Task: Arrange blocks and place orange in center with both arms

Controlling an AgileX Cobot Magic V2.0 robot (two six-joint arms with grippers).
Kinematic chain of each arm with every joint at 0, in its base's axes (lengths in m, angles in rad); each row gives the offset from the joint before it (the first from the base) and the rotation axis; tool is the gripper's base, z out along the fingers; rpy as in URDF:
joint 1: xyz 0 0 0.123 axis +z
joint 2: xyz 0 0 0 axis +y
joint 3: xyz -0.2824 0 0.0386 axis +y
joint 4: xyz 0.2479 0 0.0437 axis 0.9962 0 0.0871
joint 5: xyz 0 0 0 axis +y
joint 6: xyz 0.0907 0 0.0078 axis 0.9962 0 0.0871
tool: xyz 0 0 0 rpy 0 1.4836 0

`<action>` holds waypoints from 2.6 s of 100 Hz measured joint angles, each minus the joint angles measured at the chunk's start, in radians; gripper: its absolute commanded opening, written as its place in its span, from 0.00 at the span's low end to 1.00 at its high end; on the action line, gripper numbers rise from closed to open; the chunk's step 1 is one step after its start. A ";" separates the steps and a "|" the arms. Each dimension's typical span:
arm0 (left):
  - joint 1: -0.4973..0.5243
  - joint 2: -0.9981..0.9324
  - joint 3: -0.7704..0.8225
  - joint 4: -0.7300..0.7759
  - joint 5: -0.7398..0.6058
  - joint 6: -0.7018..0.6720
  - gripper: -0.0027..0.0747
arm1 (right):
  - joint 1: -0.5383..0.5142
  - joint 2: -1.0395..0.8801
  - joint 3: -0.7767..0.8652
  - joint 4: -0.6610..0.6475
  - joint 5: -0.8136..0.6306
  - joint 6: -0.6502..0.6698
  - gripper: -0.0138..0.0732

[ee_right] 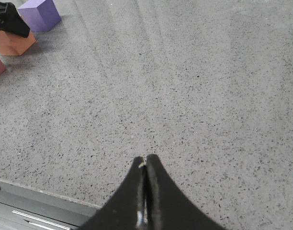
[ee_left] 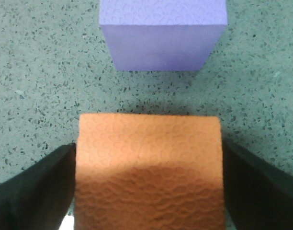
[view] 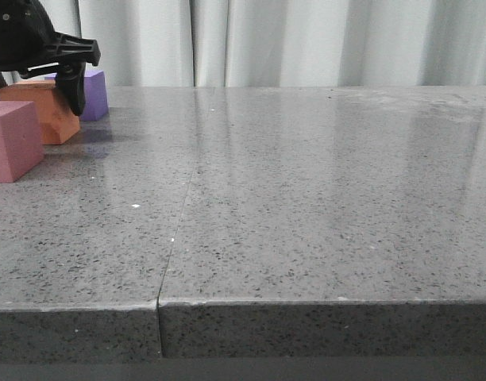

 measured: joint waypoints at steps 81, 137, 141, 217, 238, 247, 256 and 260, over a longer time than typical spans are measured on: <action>-0.010 -0.173 -0.004 0.006 -0.025 0.000 0.41 | 0.000 0.000 0.000 0.000 0.000 0.000 0.08; -0.010 -0.338 0.010 0.006 0.031 0.000 0.01 | 0.000 0.000 0.000 0.000 0.000 0.000 0.08; -0.010 -0.357 0.020 0.006 0.031 0.000 0.01 | 0.000 0.000 0.000 0.000 0.000 0.000 0.08; -0.010 -0.742 0.309 0.002 0.031 0.000 0.01 | 0.000 0.000 0.000 0.000 0.000 0.000 0.08; -0.010 -0.847 0.401 -0.004 0.031 0.000 0.01 | 0.000 0.000 0.000 0.000 0.000 0.000 0.08; -0.010 -0.894 0.444 -0.004 0.031 0.000 0.01 | 0.000 0.000 0.000 0.000 0.000 0.000 0.08; -0.010 -0.943 0.498 -0.001 0.024 -0.002 0.01 | 0.000 0.000 0.000 0.000 0.000 0.000 0.08; -0.010 -0.967 0.524 0.001 0.020 -0.010 0.01 | 0.000 0.000 0.000 0.000 0.000 0.000 0.08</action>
